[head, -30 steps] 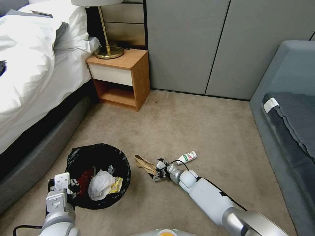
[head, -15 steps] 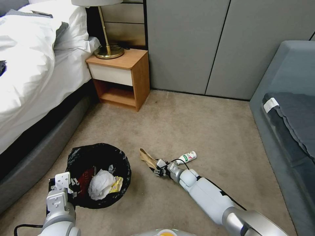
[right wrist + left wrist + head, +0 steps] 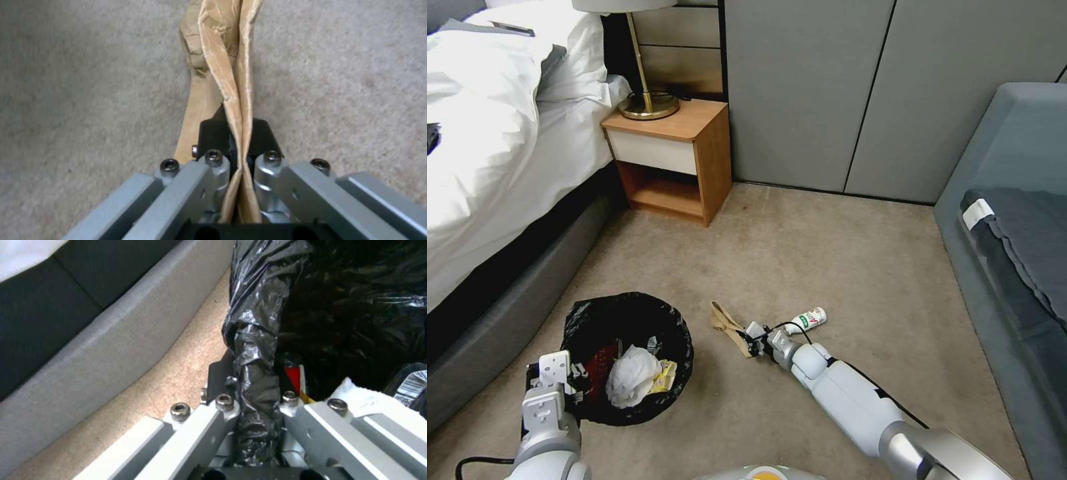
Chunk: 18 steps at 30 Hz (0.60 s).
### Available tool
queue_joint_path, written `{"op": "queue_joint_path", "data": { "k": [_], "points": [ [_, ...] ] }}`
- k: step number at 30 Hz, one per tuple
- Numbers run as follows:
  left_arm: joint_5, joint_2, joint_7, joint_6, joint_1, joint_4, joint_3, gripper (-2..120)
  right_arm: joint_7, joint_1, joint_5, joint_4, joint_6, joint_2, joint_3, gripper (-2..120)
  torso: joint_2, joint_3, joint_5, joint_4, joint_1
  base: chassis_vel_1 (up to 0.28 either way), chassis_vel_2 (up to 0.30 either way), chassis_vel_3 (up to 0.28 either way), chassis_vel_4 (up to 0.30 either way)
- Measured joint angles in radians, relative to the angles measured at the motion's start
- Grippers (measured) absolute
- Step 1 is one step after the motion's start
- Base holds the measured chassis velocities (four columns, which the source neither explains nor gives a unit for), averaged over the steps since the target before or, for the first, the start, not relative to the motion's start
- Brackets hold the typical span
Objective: Pick up the trash bin, then pick up the garbage from the floor and place it into the trash bin.
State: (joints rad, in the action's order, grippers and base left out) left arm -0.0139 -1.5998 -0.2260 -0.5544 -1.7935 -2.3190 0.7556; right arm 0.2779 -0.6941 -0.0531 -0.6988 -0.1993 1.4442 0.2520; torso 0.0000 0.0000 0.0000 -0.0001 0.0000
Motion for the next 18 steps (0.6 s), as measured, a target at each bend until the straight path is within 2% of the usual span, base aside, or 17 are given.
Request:
{"op": "queue_joint_path", "data": {
  "k": [3,5,6,8,9,11,12,15,16,18],
  "points": [
    [0.0,0.002,-0.001,-0.001,-0.001,0.001,0.0,1,-0.006,-0.006,-0.011,-0.027,-0.002,-0.003,-0.006,0,0.0,0.0,-0.0001,0.0,0.0,0.0,0.0,0.0,0.0],
    [0.0,0.005,-0.001,-0.002,0.0,0.001,0.001,1,-0.034,-0.025,-0.046,-0.11,-0.003,-0.015,-0.006,0,0.0,0.0,0.0,0.0,0.0,0.0,0.0,0.0,0.0],
    [0.0,0.005,-0.001,-0.002,0.0,0.001,0.001,1,-0.034,-0.025,-0.046,-0.11,-0.003,-0.015,-0.006,0,0.0,0.0,0.0,0.0,0.0,0.0,0.0,0.0,0.0],
    [0.0,0.006,-0.001,-0.003,0.0,0.003,0.002,1,-0.052,-0.051,-0.085,-0.227,-0.009,-0.029,-0.008,0,0.0,0.0,0.0,0.0002,0.0,0.0,0.0,0.0,0.0],
    [0.0,0.006,-0.001,-0.003,0.0,0.003,0.002,1,-0.052,-0.051,-0.085,-0.227,-0.009,-0.029,-0.008,0,0.0,0.0,0.0,0.0002,0.0,0.0,0.0,0.0,0.0],
    [0.0,0.006,-0.002,-0.003,0.0,0.004,0.002,1,-0.056,-0.083,-0.137,-0.385,-0.037,-0.045,-0.011,0,0.0,0.0,-0.0002,0.0,0.0,0.0,0.0,0.0,0.0],
    [0.0,0.006,-0.002,-0.003,0.0,0.004,0.002,1,-0.056,-0.083,-0.137,-0.385,-0.037,-0.045,-0.011,0,0.0,0.0,-0.0002,0.0,0.0,0.0,0.0,0.0,0.0],
    [-0.001,0.003,-0.002,-0.004,0.003,0.008,-0.001,1,-0.006,-0.097,-0.188,-0.604,-0.168,-0.039,-0.014,0,0.0,0.0,-0.0001,0.0002,0.0,0.0,0.0,0.0,0.0],
    [-0.001,0.003,-0.002,-0.004,0.003,0.008,-0.001,1,-0.006,-0.097,-0.188,-0.604,-0.168,-0.039,-0.014,0,0.0,0.0,-0.0001,0.0002,0.0,0.0,0.0,0.0,0.0],
    [-0.003,0.0,-0.002,-0.004,0.004,0.009,-0.004,1,0.029,-0.097,-0.241,-0.678,-0.2,-0.037,0.008,0,0.0,0.0,-0.0001,0.0002,0.0,0.0,0.0,0.0,0.0]
  ]
}}
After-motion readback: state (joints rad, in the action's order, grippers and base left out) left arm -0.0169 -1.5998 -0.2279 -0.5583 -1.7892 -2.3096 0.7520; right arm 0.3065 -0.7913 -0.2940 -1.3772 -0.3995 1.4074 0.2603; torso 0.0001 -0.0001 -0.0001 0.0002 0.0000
